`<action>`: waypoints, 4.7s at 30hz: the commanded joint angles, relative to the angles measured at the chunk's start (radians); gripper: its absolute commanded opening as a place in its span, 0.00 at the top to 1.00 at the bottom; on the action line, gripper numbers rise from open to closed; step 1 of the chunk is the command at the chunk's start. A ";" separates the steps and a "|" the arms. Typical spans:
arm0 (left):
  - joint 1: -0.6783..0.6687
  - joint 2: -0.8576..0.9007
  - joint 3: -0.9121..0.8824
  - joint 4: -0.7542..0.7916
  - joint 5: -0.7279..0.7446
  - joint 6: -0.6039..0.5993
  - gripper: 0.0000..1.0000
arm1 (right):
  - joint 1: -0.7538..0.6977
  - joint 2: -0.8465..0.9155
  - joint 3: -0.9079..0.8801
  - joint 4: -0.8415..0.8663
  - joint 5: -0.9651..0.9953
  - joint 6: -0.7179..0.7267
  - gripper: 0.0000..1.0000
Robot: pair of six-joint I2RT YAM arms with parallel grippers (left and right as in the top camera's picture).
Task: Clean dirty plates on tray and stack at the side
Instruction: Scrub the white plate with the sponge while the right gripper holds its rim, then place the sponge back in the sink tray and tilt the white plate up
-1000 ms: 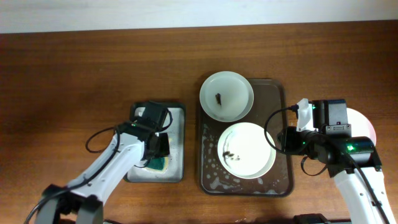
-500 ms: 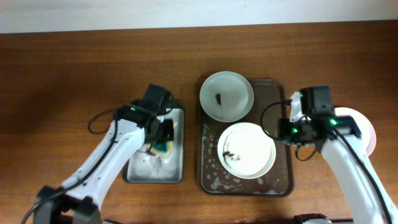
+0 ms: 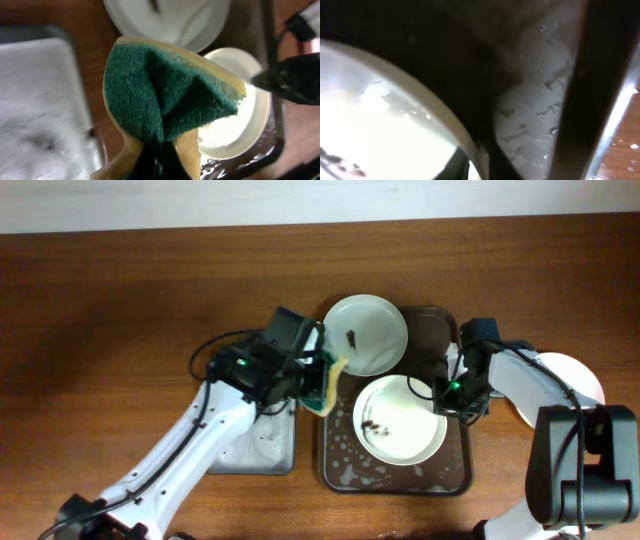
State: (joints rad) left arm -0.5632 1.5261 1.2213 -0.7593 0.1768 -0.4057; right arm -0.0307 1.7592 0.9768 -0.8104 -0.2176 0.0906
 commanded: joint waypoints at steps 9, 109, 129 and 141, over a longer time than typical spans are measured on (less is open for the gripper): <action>-0.200 0.253 0.008 0.290 0.117 -0.235 1.00 | -0.009 0.031 -0.030 -0.023 -0.037 -0.012 0.96; 0.250 -0.354 -0.274 0.021 -0.003 0.063 0.11 | 0.928 -0.652 -0.029 -0.294 1.142 0.391 0.96; 0.250 -0.352 -0.274 0.017 -0.027 0.063 0.02 | 1.143 -0.652 -0.029 -0.376 1.511 0.359 0.96; 0.250 -0.350 -0.274 0.013 -0.027 0.063 0.00 | 1.143 -0.652 -0.029 -0.377 1.513 0.359 0.96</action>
State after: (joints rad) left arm -0.3183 1.1816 0.9344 -0.7444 0.1574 -0.3511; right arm 1.1069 1.1172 0.9478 -1.1824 1.2533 0.4412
